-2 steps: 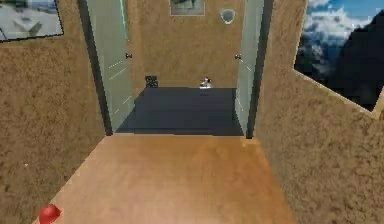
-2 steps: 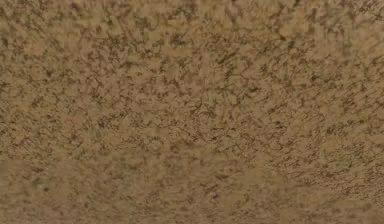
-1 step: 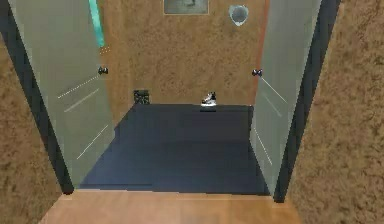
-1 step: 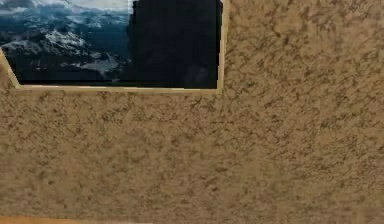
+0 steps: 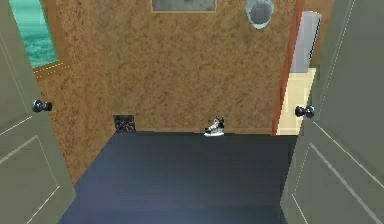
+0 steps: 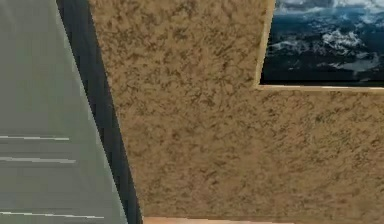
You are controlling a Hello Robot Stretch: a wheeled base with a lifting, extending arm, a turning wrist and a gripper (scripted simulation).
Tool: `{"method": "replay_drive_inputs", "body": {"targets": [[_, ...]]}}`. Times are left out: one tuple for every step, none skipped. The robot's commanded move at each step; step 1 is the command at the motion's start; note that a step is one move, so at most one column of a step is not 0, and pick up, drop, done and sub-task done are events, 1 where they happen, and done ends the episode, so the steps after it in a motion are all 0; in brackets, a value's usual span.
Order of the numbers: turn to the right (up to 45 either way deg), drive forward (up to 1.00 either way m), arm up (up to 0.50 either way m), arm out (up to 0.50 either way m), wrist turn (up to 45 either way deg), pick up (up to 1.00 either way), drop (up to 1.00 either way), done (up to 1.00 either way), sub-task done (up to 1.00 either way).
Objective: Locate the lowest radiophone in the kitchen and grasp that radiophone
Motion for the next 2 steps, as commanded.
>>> {"method": "replay_drive_inputs", "body": {"targets": [[3.0,0.0,0.0,0.0,0.0,0.0,0.0,0.0,0.0],[0.0,1.0,0.0,0.0,0.0,0.0,0.0,0.0,0.0]]}}
